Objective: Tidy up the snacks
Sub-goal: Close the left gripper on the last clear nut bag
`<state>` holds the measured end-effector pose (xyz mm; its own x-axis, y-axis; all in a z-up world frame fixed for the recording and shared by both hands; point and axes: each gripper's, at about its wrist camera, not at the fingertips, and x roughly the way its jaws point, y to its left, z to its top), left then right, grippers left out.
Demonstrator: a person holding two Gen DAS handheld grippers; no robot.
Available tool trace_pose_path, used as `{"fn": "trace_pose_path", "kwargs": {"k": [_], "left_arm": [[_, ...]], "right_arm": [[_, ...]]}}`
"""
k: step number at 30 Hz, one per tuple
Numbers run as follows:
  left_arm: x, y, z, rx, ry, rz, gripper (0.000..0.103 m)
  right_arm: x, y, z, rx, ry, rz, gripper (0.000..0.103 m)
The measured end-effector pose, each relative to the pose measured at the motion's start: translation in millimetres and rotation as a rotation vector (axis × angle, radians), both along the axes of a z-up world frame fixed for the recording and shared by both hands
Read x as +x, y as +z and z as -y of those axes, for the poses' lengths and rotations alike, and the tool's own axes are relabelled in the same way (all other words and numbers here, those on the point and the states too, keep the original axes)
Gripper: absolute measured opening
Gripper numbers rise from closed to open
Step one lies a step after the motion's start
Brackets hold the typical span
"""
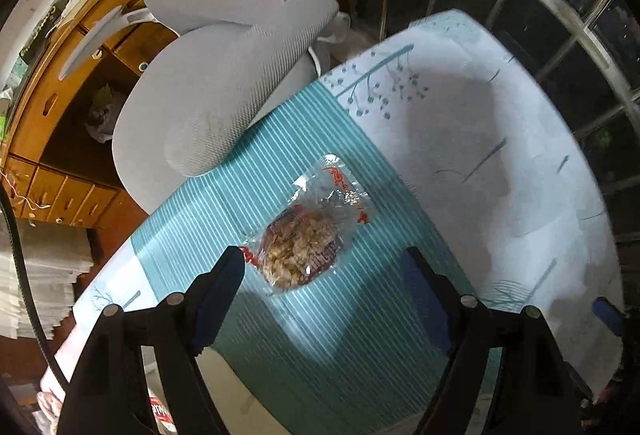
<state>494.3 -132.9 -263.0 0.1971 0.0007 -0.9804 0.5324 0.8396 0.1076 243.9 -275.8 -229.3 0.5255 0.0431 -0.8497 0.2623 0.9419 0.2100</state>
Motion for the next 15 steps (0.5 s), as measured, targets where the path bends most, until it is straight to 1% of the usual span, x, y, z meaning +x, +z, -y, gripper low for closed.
{"fn": "trace_pose_path", "kwargs": {"k": [3, 5, 8, 9, 11, 12, 14, 15], "left_arm": [[1.4, -15.0, 2.0, 0.042, -0.003, -0.005, 0.077], [3.0, -21.6, 1.5, 0.055, 0.001, -0.007, 0.073], [7.1, -29.7, -2.9, 0.049, 0.024, -0.013, 0.066], [8.7, -31.6, -5.3, 0.043, 0.033, -0.015, 0.066], [11.0, -33.0, -7.7, 0.019, 0.039, -0.005, 0.062], [12.5, -32.1, -9.0, 0.012, 0.04, 0.001, 0.06], [14.3, -31.6, -11.9, -0.013, 0.051, -0.001, 0.047], [14.2, -32.1, -12.6, -0.025, 0.05, 0.0, 0.044]], "right_arm": [[0.2, -1.9, 1.7, 0.006, -0.006, -0.005, 0.073], [0.3, -2.5, 3.2, 0.009, -0.009, -0.005, 0.073], [1.7, -3.1, 2.8, 0.002, -0.007, -0.007, 0.073], [2.1, -3.7, 2.7, 0.001, -0.007, -0.008, 0.073], [2.0, -4.1, 2.4, -0.001, -0.005, -0.007, 0.073], [2.4, -4.4, 1.9, -0.002, -0.003, -0.009, 0.073], [2.4, -4.2, 0.9, -0.005, 0.002, -0.01, 0.073], [2.5, -4.0, 0.5, -0.006, 0.003, -0.01, 0.073]]}}
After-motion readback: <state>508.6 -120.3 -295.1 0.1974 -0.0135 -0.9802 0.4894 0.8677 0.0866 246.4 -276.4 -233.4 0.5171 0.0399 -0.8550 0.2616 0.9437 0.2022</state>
